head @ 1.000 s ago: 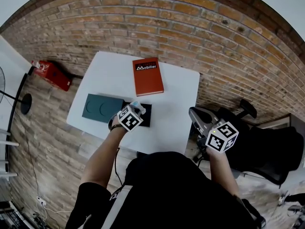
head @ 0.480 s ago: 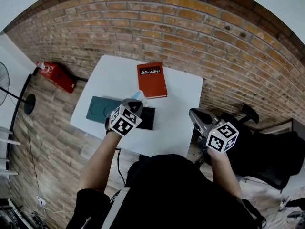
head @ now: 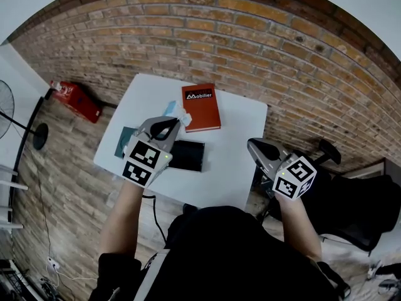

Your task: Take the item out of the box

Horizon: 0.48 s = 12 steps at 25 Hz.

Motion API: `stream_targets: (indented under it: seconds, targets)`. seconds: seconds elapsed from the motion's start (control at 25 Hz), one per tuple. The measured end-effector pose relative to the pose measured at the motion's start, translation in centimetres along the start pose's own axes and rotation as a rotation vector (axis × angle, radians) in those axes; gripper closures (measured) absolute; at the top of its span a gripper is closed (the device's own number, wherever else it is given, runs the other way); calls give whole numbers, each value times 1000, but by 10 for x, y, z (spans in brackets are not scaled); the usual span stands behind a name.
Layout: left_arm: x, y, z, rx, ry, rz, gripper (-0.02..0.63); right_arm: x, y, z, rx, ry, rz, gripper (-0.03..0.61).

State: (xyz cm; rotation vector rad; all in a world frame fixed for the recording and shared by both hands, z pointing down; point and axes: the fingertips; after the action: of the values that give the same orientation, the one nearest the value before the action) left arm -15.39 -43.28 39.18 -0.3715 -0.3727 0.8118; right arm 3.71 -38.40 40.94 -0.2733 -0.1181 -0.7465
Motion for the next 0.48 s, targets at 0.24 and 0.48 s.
stream_targets:
  seconds: [0.24, 0.48]
  targets:
    - [-5, 34, -45, 123, -7, -41, 606, -14, 7, -27, 105, 40, -26, 578]
    - [-4, 61, -75, 265, 37, -87, 606, -24, 16, -54, 176, 135, -26, 580]
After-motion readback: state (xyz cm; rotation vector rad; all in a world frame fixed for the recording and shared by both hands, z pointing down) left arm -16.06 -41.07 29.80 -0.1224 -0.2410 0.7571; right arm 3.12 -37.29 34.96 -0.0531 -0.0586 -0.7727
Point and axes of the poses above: the fingertips, and each gripper's own axes: y backward along the fingers, x to its right, z out of its underside, and after that the axes turned 7 degrees about z, right-handed
